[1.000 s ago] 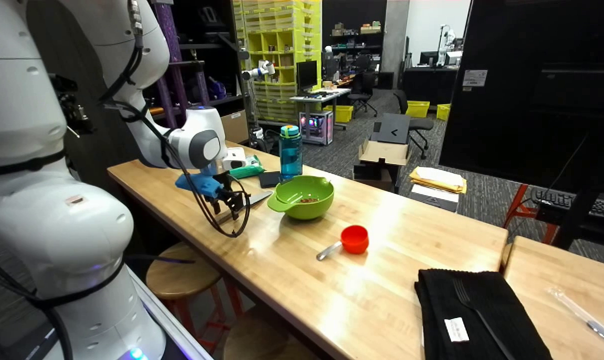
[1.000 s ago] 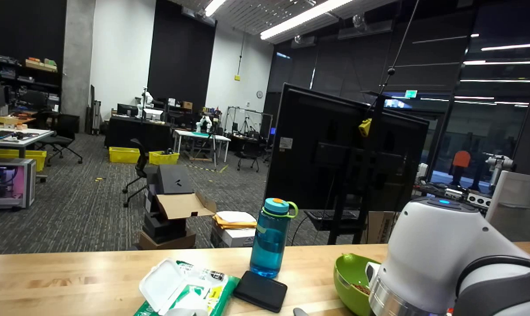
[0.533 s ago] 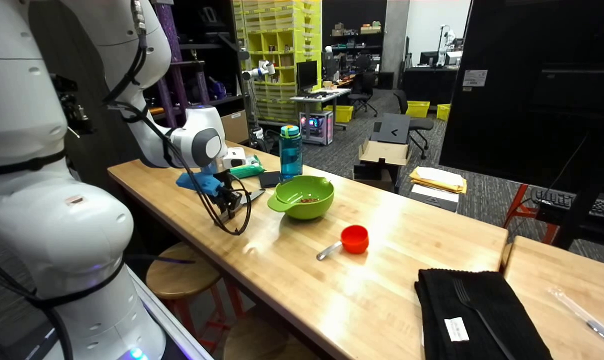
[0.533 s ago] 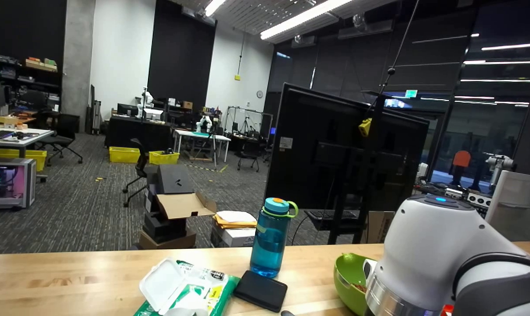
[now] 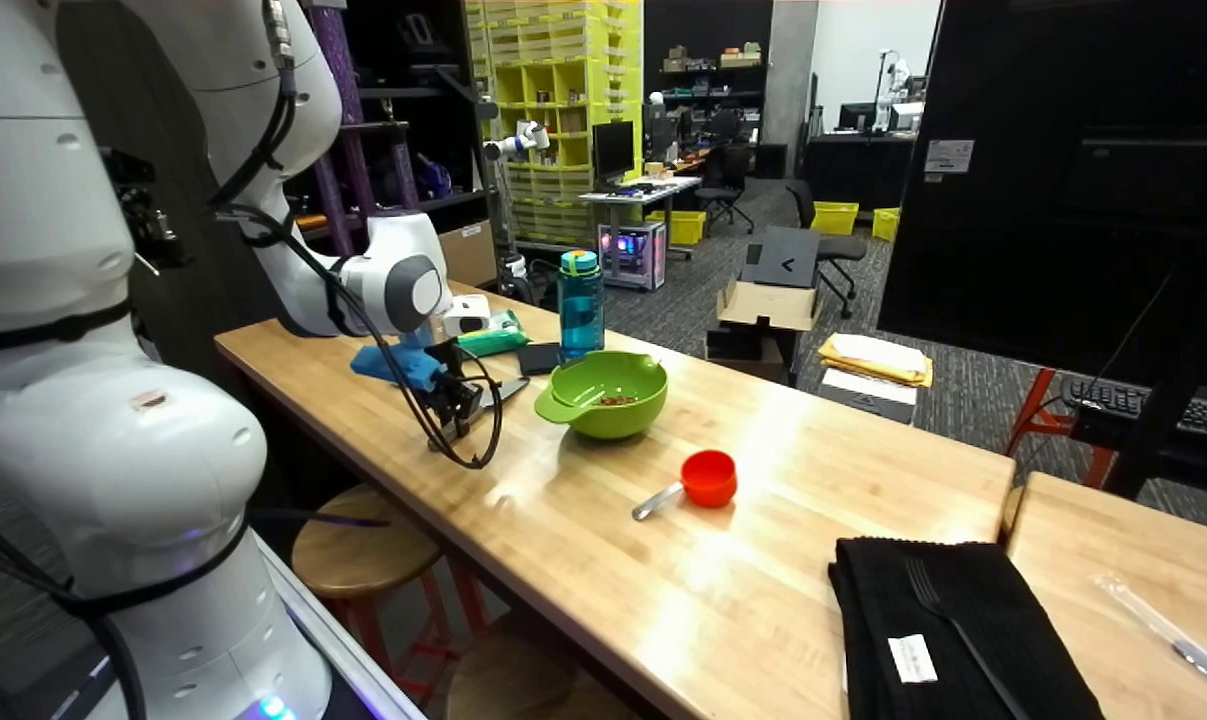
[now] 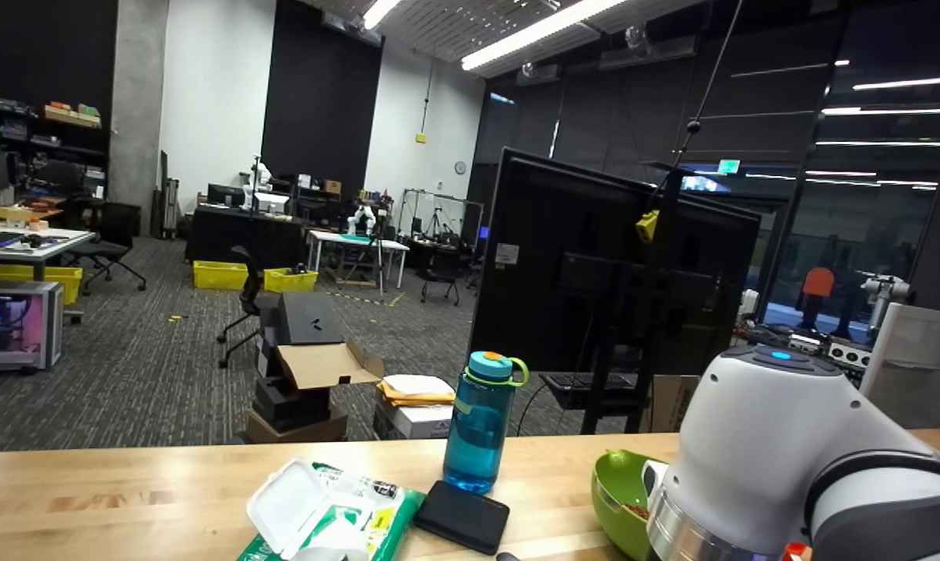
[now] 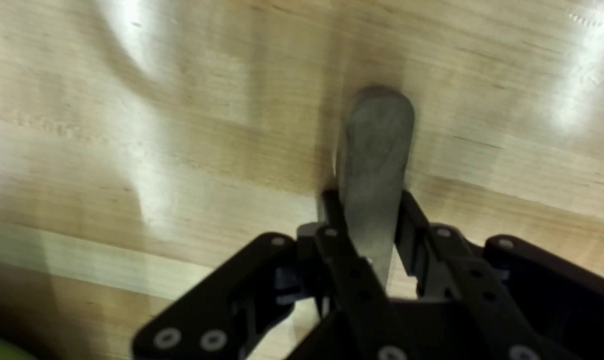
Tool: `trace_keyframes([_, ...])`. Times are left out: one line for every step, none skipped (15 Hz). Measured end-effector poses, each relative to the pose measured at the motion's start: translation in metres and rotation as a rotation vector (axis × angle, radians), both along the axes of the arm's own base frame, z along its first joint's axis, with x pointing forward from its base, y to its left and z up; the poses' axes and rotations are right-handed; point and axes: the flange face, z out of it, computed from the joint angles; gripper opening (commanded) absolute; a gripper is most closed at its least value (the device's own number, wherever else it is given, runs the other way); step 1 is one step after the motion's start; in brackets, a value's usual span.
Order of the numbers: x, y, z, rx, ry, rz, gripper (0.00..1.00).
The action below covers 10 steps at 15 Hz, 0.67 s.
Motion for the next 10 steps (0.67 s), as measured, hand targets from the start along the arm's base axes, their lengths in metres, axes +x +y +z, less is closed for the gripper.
trace_keyframes([0.0, -0.0001, 0.0001, 0.0, 0.0, 0.0, 0.07])
trace_keyframes([0.0, -0.0001, 0.0002, 0.0, 0.0, 0.0, 0.07])
trace_keyframes([0.0, -0.0001, 0.0002, -0.001, 0.001, 0.0, 0.07])
trace_keyframes([0.0, -0.0001, 0.0002, -0.001, 0.001, 0.0, 0.07])
trace_keyframes([0.0003, -0.0002, 0.0003, -0.001, 0.004, -0.001, 0.07])
trace_keyframes([0.0007, -0.0002, 0.0004, -0.001, 0.007, -0.001, 0.07])
trace_keyframes([0.0011, -0.0004, 0.0005, -0.001, 0.012, 0.0, 0.07])
trace_keyframes([0.0013, -0.0008, 0.0005, 0.002, 0.017, 0.003, 0.07])
trace_keyframes([0.0015, -0.0013, 0.0003, 0.003, 0.021, 0.009, 0.07])
trace_keyframes([0.0017, -0.0017, 0.0003, 0.003, 0.026, 0.016, 0.07])
